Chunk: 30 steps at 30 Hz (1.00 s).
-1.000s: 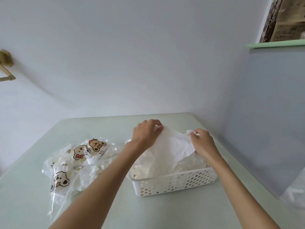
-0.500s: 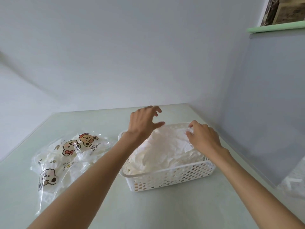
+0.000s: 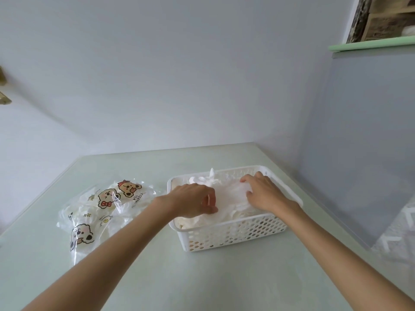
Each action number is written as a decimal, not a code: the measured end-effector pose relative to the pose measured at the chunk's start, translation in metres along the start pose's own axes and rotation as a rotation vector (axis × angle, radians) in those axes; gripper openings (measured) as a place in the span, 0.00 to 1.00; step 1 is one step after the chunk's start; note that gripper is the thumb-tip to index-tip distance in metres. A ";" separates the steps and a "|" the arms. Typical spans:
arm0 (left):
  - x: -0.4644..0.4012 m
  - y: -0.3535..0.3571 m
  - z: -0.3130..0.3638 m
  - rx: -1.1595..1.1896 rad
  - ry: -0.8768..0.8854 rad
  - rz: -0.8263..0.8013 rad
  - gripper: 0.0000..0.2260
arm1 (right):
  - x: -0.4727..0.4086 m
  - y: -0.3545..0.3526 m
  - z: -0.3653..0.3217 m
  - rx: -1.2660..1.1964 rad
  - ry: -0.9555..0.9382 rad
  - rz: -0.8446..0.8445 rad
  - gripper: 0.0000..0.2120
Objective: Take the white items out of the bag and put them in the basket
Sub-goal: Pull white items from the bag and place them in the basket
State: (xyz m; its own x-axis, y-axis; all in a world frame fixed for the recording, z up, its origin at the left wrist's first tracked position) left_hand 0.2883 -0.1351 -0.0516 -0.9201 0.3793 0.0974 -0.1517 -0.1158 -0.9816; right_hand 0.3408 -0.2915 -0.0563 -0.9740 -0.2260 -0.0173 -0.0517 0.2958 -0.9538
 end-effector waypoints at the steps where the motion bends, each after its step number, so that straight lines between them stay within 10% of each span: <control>1: 0.001 0.002 0.001 0.018 0.000 -0.037 0.09 | 0.000 -0.004 0.005 0.016 0.032 0.031 0.24; 5: 0.007 -0.016 0.006 -0.009 0.003 -0.075 0.09 | 0.000 -0.012 0.011 0.051 0.069 0.051 0.26; 11: -0.006 -0.055 0.022 -0.071 0.091 0.277 0.10 | 0.007 -0.040 -0.007 -0.128 -0.091 0.317 0.16; 18: -0.027 0.006 -0.002 -0.304 0.000 -0.150 0.36 | -0.004 0.014 -0.003 -0.042 -0.085 -0.284 0.31; 30: -0.023 0.026 -0.013 -0.256 -0.105 -0.333 0.46 | -0.018 0.024 0.017 0.157 -0.013 -0.310 0.38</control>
State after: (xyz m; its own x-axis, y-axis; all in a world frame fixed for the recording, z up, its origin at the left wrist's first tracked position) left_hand 0.3102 -0.1347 -0.0819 -0.8700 0.2608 0.4185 -0.3637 0.2339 -0.9017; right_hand 0.3609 -0.2965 -0.0841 -0.9141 -0.2954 0.2779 -0.3095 0.0652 -0.9487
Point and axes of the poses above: each hand's wrist, its own x-axis away from the middle knuckle, its own y-axis out of the palm, z = x × y, the point moved 7 cm from there along -x, towards the middle knuckle, and after that the axes turned 6 degrees about y, right-handed, at the moved point
